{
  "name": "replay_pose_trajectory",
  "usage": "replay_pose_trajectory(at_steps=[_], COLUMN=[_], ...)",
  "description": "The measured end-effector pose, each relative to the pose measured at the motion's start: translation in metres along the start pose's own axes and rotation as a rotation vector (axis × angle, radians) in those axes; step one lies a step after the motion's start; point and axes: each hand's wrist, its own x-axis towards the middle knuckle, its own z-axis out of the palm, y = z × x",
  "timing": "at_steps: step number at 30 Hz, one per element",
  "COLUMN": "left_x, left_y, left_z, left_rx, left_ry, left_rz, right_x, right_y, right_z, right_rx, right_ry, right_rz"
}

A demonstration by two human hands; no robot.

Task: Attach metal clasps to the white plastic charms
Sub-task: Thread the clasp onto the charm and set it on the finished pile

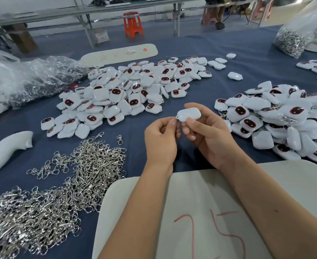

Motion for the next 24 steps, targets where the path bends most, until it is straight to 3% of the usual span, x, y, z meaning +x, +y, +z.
replay_pose_trajectory(at_steps=[7,14,17,21,24], left_x=[0.001,0.002,0.001,0.000,-0.001], left_y=[0.001,0.000,0.001,0.001,0.002], left_z=[-0.015,-0.016,-0.014,-0.006,-0.003], left_rx=[0.755,1.000,0.723,-0.136,-0.375], left_ry=[0.074,0.023,0.047,-0.031,-0.153], left_rz=[0.504,0.584,0.460,-0.108,-0.265], right_x=[-0.002,-0.005,-0.004,-0.001,0.000], right_y=[0.000,0.003,0.002,-0.001,-0.002], right_z=[0.002,0.004,0.004,0.003,0.003], right_rx=[-0.134,-0.380,-0.257,-0.020,0.045], right_ry=[0.036,0.075,0.098,0.049,0.017], right_rz=[0.013,-0.051,-0.044,-0.014,0.005])
